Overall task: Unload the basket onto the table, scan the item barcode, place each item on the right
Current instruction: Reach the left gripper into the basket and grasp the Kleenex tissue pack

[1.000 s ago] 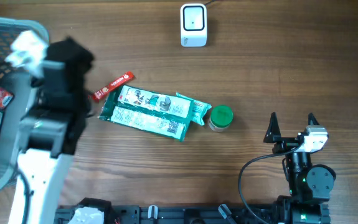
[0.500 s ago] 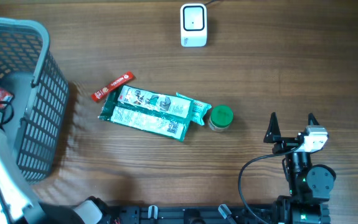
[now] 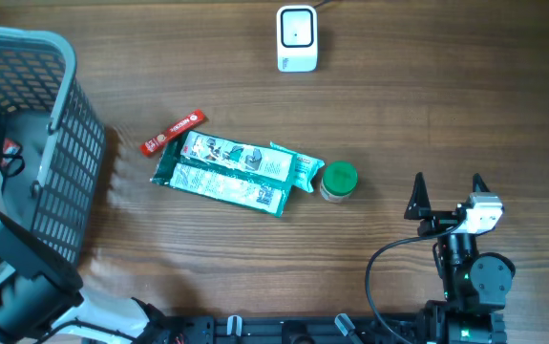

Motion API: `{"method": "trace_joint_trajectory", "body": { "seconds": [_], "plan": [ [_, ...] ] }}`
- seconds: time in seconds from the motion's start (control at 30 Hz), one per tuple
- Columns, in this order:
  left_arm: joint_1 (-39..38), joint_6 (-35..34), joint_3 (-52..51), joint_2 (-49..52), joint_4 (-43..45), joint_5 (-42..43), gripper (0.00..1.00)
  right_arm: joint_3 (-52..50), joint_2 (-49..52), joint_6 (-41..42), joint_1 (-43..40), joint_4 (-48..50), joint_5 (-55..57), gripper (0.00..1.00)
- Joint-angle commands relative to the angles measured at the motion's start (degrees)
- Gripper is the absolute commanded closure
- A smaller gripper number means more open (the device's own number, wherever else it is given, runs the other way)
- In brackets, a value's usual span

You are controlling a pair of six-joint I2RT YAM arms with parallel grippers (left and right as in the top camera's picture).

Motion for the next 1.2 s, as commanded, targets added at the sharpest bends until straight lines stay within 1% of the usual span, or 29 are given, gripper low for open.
{"method": "trace_joint_trajectory", "body": {
  "seconds": [0.0,0.1,0.17,0.27,0.5,0.53,0.6,0.63,0.67,0.9,1.0,1.1,1.17],
  "plan": [
    [-1.07,7.39,0.11,2.32,3.50,-1.20,0.00,-0.07,-0.26,0.35,0.13,0.13,-0.72,0.00],
    [-1.97,10.12,0.11,3.63,5.68,-3.21,0.00,-0.07,-0.26,0.33,0.13,0.15,-0.70,0.00],
    [-2.51,10.14,0.11,4.59,6.80,-5.68,0.00,-0.07,-0.26,0.35,0.13,0.13,-0.72,0.00],
    [-2.86,10.05,0.11,5.77,7.89,-6.40,0.00,-0.07,-0.26,0.35,0.13,0.15,-0.70,0.00],
    [-2.86,2.73,0.11,7.06,7.32,-8.07,0.00,-0.07,-0.26,0.33,0.13,0.15,-0.72,0.00],
    [-2.86,2.25,0.11,7.08,7.48,-8.07,0.02,-0.07,-0.26,0.35,0.13,0.15,-0.72,0.00],
    [-2.86,2.27,0.11,7.08,7.91,-8.07,0.11,-0.07,-0.26,0.35,0.13,0.15,-0.70,0.00],
    [-2.86,2.27,0.11,7.08,7.91,-8.15,0.22,-0.07,-0.26,0.35,0.13,0.15,-0.72,0.00],
    [-2.86,2.27,0.11,7.08,7.93,-8.28,0.27,-0.07,-0.26,0.33,0.13,0.13,-0.72,0.00],
    [-2.86,0.76,0.11,7.19,8.31,-10.62,0.28,-0.07,-0.26,0.33,0.13,0.15,-0.72,0.00],
    [-2.86,0.79,0.11,7.26,9.09,-10.62,0.39,-0.07,-0.26,0.33,0.13,0.13,-0.72,0.00],
    [-2.86,0.79,0.11,7.48,9.27,-10.62,0.45,-0.07,-0.26,0.33,0.13,0.13,-0.70,0.00],
    [-2.84,0.79,0.11,7.91,9.35,-10.62,0.44,-0.07,-0.26,0.33,0.13,0.15,-0.70,0.00]
  ]
}}
